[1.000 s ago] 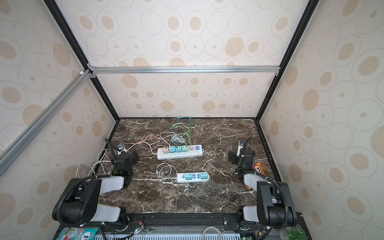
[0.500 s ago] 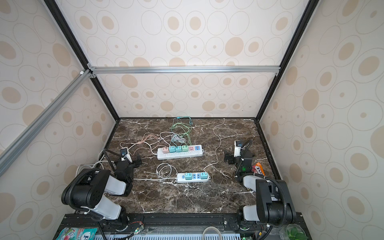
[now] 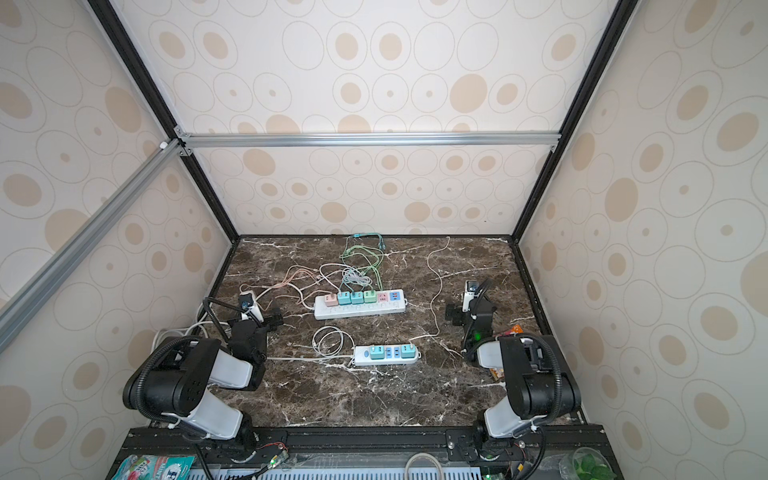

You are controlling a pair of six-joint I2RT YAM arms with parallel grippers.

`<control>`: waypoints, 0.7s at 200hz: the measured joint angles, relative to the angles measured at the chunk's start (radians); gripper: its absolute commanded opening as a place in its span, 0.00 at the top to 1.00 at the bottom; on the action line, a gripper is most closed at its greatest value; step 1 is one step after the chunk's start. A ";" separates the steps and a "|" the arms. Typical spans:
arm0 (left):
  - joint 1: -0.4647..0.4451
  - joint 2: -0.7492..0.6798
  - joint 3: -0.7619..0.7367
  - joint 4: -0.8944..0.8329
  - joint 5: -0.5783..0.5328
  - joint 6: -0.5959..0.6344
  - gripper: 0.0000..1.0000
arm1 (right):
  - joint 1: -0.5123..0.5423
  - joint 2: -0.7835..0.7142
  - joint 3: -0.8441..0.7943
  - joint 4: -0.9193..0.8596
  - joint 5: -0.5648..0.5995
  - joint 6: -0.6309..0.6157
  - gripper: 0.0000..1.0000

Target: Insert the plug

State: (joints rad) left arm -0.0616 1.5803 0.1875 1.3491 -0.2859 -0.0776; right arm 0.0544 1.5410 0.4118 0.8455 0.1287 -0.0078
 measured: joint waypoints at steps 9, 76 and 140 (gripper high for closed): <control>0.000 0.000 0.000 0.000 0.000 0.000 0.02 | 0.000 0.000 0.004 -0.008 0.006 0.001 0.00; 0.000 0.000 0.000 0.001 0.000 0.001 0.02 | -0.026 0.000 0.005 -0.056 -0.112 -0.009 0.00; 0.000 0.000 0.000 0.001 0.000 0.001 0.02 | -0.033 0.000 0.005 -0.060 -0.176 -0.017 0.00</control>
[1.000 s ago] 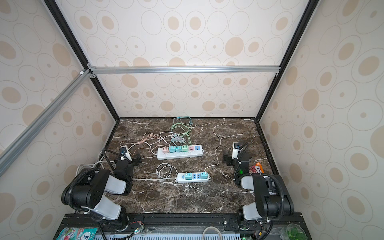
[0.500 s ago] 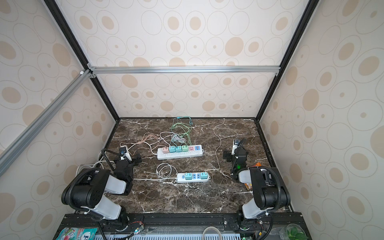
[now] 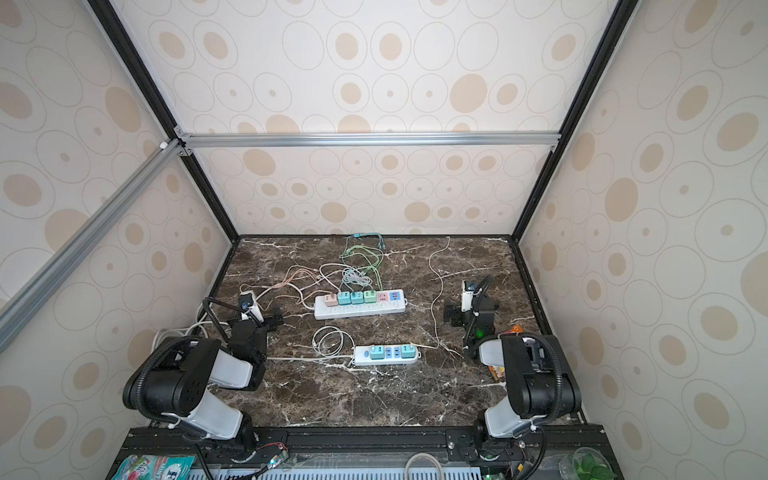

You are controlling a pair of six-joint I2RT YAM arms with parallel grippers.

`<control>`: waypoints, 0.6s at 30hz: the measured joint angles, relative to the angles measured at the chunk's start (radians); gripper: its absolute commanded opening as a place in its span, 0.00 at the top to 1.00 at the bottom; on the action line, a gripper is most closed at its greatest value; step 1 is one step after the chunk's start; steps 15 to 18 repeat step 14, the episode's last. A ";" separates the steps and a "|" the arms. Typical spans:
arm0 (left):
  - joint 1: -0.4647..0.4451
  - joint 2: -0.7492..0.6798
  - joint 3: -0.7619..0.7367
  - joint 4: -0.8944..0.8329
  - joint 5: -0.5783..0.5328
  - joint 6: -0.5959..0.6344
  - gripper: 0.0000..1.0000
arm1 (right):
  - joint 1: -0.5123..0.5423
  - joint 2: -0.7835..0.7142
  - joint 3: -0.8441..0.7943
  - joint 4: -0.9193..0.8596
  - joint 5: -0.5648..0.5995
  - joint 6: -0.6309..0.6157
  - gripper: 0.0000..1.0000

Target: Insert the plug

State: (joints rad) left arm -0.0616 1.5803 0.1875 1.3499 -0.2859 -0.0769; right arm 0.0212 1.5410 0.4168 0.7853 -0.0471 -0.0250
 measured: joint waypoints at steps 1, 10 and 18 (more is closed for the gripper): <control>0.000 0.000 0.000 0.000 0.000 0.000 0.02 | 0.000 0.000 0.000 0.000 -0.003 0.000 0.00; 0.000 0.000 0.004 -0.002 0.000 0.001 0.02 | 0.000 0.000 0.000 0.000 -0.006 -0.002 0.00; 0.000 0.000 0.011 -0.001 0.000 0.004 0.02 | 0.000 0.000 0.000 -0.001 -0.006 -0.002 0.00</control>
